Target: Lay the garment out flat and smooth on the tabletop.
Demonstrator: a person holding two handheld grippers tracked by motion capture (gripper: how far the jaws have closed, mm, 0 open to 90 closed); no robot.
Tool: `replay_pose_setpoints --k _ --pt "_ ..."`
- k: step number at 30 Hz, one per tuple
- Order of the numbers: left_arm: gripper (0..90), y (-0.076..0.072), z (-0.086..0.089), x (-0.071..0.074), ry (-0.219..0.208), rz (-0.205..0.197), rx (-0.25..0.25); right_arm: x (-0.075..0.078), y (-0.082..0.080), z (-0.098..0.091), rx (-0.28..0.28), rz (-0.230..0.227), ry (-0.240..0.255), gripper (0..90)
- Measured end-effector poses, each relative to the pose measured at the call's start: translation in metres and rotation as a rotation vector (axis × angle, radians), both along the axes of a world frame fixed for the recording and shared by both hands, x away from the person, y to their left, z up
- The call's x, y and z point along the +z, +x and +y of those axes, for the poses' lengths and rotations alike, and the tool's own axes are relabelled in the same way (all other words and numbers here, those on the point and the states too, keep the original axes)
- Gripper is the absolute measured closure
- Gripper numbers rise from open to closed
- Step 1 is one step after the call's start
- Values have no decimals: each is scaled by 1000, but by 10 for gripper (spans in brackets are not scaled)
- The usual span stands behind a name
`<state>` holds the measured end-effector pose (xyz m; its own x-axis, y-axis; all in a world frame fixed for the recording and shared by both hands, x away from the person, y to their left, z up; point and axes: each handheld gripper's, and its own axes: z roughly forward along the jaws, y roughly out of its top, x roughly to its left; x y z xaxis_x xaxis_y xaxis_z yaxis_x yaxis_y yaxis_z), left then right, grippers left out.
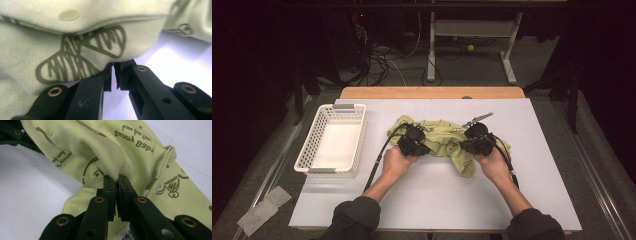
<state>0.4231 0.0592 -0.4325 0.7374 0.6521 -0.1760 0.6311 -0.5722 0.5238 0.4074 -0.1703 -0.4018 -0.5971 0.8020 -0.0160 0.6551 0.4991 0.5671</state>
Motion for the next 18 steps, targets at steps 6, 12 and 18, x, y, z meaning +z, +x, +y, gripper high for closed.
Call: replay_pose_setpoints --k 6,12,18 --pt "808 -21 8 24 -3 -37 -45 10 -15 0 33 -20 8 876" --pt "805 -44 21 45 4 -59 -88 22 -35 -1 85 -41 31 876" --pt "805 -48 35 58 -8 -48 -76 31 -46 2 119 -52 20 876"
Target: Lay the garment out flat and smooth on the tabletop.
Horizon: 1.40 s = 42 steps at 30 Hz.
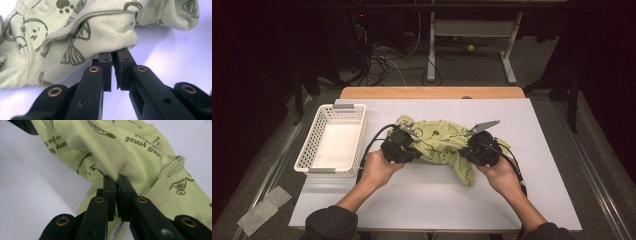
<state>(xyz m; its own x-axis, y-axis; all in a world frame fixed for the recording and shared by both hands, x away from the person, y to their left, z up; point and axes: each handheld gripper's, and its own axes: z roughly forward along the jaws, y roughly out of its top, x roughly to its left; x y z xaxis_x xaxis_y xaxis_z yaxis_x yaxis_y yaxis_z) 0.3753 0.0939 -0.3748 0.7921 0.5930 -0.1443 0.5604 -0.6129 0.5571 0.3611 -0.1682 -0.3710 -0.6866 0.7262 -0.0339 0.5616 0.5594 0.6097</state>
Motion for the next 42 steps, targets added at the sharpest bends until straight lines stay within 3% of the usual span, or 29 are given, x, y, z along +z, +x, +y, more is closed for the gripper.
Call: replay_pose_setpoints --k 3,6,12,14,17,22,27,31,40,42 --pt "804 10 3 -2 -8 12 28 -2 9 1 -19 1 -21 876" --pt "804 23 0 -10 39 2 66 -12 25 -1 -59 18 -64 877" --pt "788 48 -9 -34 54 48 112 -38 57 -2 -128 63 -112 875" --pt "735 49 -12 -41 89 62 101 -46 63 -1 -143 81 -123 873" --pt "613 42 -11 -43 105 50 101 -51 66 -1 -148 93 -125 865" --pt "539 16 -8 -39 118 5 72 -46 59 -6 -153 91 -97 815" --pt "486 -2 -15 -48 148 -7 22 -38 43 -11 -134 72 -73 758" --pt "482 2 -23 -57 152 2 27 -34 27 -19 -115 65 -60 736" --pt "418 21 -37 -69 104 14 90 -27 -16 -27 -36 46 15 674" --pt "415 24 -42 -70 103 8 97 -28 -21 -26 -29 49 10 663"
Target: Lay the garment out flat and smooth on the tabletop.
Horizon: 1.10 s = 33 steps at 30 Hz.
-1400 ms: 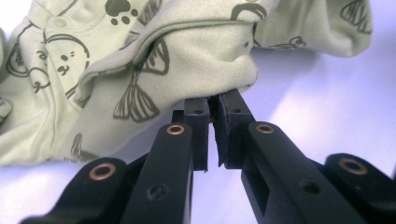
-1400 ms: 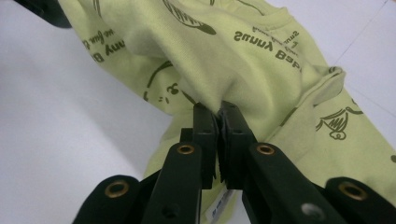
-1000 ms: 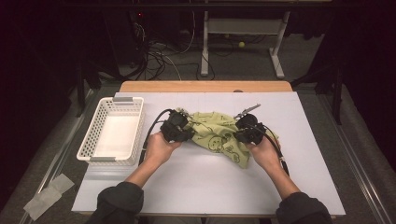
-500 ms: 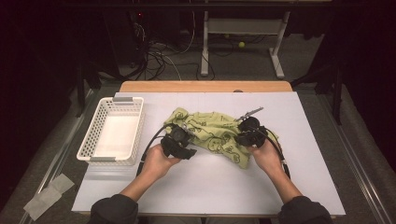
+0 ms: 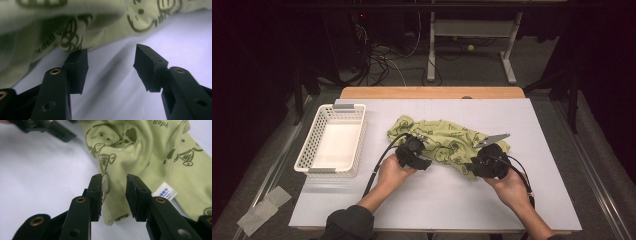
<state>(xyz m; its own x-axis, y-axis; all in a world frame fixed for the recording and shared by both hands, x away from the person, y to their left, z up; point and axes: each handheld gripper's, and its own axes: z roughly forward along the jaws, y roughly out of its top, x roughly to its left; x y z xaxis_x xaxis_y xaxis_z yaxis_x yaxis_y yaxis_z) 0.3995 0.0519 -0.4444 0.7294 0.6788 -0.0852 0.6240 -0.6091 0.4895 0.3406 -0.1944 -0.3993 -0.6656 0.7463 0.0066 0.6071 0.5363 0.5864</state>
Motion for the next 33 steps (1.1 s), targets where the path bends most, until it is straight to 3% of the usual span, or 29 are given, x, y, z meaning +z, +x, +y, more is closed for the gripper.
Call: replay_pose_setpoints --k 5,10,17,19,25,33 --pt "405 8 -8 -4 -13 -7 17 -14 5 0 -17 28 -29 675" --pt "426 14 -11 -5 -40 2 25 -26 16 -4 -33 67 -27 799" --pt "752 14 -8 -1 -105 37 -14 -23 14 -2 -27 45 -20 861" --pt "793 12 -7 3 -110 38 -26 -21 12 -1 -19 37 -18 864" --pt "807 -1 1 20 -99 24 -71 -16 4 3 11 17 -10 871" --pt "805 -29 31 45 -114 8 -110 -3 -13 13 71 1 17 872"
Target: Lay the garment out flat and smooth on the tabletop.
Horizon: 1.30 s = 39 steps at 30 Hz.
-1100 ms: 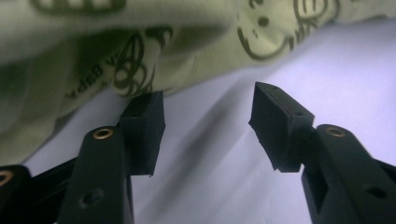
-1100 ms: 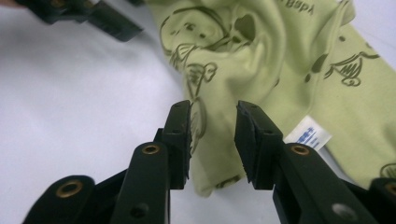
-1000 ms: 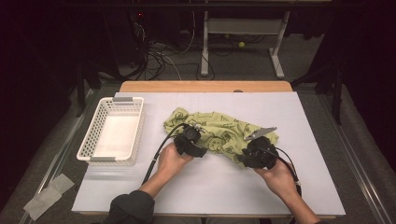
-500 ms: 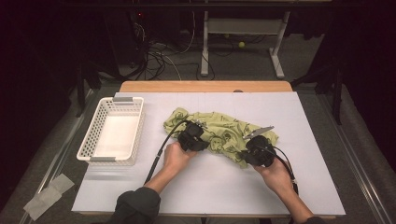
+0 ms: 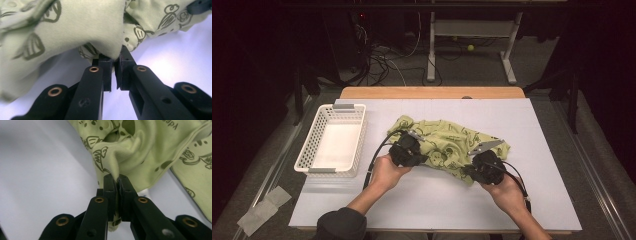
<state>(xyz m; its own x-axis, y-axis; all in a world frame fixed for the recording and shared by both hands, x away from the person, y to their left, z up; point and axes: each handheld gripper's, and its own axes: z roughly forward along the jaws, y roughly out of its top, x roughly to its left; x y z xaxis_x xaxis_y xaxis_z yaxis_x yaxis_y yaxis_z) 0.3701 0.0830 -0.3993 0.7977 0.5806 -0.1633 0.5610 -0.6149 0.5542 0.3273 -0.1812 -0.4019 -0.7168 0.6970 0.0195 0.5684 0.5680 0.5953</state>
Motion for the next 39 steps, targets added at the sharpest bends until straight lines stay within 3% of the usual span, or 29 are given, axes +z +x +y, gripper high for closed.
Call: replay_pose_setpoints --k 4,9,13,15,19,21,27,33,39 --pt "804 -8 19 10 -21 5 9 9 -8 7 38 -18 13 871" --pt "802 0 34 12 -43 16 56 9 -1 15 36 -19 -3 870" --pt "796 14 30 -2 21 16 96 -4 18 20 3 11 -39 866" --pt "775 22 28 -10 29 28 112 -13 28 23 -21 19 -76 860" --pt "718 29 20 -21 40 43 116 -30 43 23 -50 64 -81 833" --pt "664 27 20 -23 56 32 117 -33 44 22 -55 81 -71 805" --pt "493 9 37 -21 67 -1 138 -21 33 6 -68 51 -13 746" --pt "469 -10 50 -27 77 -7 132 -12 27 -16 -110 35 11 768" --pt "469 -7 36 -39 102 14 104 -23 32 -17 -126 61 -27 770"
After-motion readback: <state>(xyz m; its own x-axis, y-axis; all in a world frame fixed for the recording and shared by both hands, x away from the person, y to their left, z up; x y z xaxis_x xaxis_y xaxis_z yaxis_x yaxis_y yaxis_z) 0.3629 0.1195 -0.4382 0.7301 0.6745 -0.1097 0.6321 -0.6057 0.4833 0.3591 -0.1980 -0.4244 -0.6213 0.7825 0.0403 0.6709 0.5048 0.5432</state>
